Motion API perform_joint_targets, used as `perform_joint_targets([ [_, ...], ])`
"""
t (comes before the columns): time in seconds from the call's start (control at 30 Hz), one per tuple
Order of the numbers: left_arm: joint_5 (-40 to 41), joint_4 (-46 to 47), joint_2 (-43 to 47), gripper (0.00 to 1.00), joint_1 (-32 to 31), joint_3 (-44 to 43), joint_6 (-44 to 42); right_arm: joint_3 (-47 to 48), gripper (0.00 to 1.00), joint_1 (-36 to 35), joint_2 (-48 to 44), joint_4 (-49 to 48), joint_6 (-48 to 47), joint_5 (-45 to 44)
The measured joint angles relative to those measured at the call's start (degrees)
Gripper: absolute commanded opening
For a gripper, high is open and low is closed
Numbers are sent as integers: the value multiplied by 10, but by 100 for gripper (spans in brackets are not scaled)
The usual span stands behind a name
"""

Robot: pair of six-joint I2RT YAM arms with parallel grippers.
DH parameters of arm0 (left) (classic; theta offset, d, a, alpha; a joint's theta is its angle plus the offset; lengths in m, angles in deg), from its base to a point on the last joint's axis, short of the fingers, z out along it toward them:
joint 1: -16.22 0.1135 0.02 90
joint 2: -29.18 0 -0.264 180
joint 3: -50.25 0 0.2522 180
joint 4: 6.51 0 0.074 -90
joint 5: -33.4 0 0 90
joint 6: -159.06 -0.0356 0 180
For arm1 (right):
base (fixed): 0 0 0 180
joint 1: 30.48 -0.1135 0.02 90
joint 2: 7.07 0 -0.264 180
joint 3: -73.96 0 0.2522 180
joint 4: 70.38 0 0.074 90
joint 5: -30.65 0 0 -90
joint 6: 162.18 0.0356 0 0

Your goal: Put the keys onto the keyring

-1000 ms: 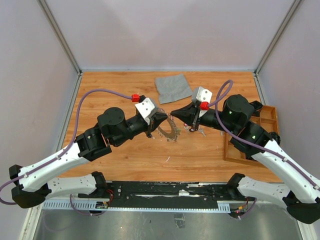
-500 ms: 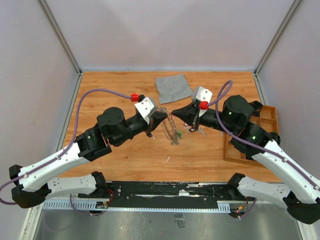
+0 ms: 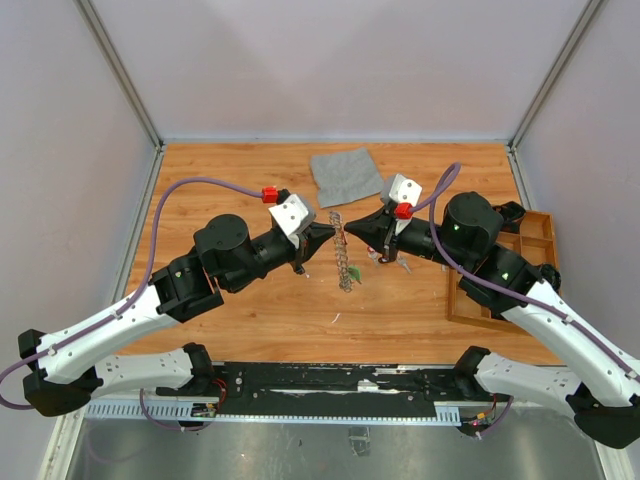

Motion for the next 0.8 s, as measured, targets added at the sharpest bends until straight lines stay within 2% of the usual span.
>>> perform_joint_targets([
  [0.43, -5, 3, 0, 1, 0, 2, 0, 0, 2, 0, 10, 11, 3, 1],
  [0.6, -11, 11, 2, 0, 0, 12, 0, 0, 10, 0, 8, 17, 6, 3],
  [0.73, -19, 24, 10, 1, 0, 22, 5, -10, 22, 0, -18, 14, 8, 4],
  [0.8, -26, 33, 19, 1, 0, 30, 13, -13, 26, 0, -39, 11, 6, 5],
])
